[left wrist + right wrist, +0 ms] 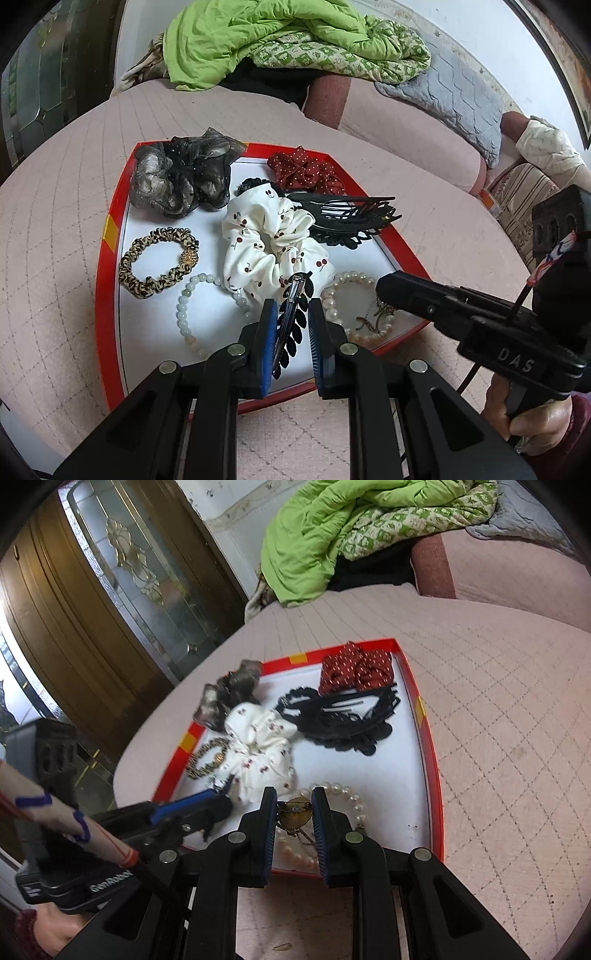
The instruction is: Organize jewelry
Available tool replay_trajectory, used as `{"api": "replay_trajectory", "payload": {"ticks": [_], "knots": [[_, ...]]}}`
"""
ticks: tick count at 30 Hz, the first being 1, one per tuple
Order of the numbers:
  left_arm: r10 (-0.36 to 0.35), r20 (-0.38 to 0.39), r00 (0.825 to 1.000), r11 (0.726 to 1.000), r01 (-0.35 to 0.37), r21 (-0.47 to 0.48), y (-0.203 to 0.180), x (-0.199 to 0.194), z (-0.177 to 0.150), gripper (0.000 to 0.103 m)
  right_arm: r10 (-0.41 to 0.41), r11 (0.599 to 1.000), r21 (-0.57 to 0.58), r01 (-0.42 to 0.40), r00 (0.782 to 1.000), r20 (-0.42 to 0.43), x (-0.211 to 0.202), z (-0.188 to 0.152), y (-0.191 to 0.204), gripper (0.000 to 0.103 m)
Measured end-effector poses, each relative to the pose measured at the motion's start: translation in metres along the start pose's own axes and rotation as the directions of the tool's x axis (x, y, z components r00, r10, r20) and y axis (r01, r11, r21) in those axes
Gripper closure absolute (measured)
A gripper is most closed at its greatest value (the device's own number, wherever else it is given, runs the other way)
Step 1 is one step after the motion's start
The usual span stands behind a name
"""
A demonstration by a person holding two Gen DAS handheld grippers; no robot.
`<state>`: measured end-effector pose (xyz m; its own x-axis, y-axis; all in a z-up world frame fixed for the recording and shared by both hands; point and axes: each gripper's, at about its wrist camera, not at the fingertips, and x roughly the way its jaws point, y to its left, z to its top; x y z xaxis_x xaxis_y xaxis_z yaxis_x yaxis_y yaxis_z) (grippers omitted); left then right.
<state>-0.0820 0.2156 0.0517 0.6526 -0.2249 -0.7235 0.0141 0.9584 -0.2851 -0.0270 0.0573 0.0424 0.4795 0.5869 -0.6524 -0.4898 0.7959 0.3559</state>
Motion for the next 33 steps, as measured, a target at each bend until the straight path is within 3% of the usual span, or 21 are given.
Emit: {"api": "replay_trajectory", "payload": {"ticks": [23, 27, 33], "knots": [[0.028, -0.02, 0.999, 1.0, -0.028, 0.007, 0.001, 0.007, -0.001, 0.086, -0.028, 1.0, 0.004, 0.029, 0.998, -0.052, 0.018, -0.005, -0.005, 0.081], [0.032, -0.012, 0.999, 0.999, -0.031, 0.004, 0.002, 0.006, -0.001, 0.07, -0.023, 1.0, 0.013, 0.024, 0.998, -0.058, 0.017, -0.004, -0.006, 0.081], [0.049, 0.062, 0.997, 0.999, -0.049, -0.005, -0.001, -0.013, 0.0, 0.056, -0.016, 1.0, 0.017, 0.016, 1.0, -0.006, -0.009, 0.002, -0.002, 0.075]]}}
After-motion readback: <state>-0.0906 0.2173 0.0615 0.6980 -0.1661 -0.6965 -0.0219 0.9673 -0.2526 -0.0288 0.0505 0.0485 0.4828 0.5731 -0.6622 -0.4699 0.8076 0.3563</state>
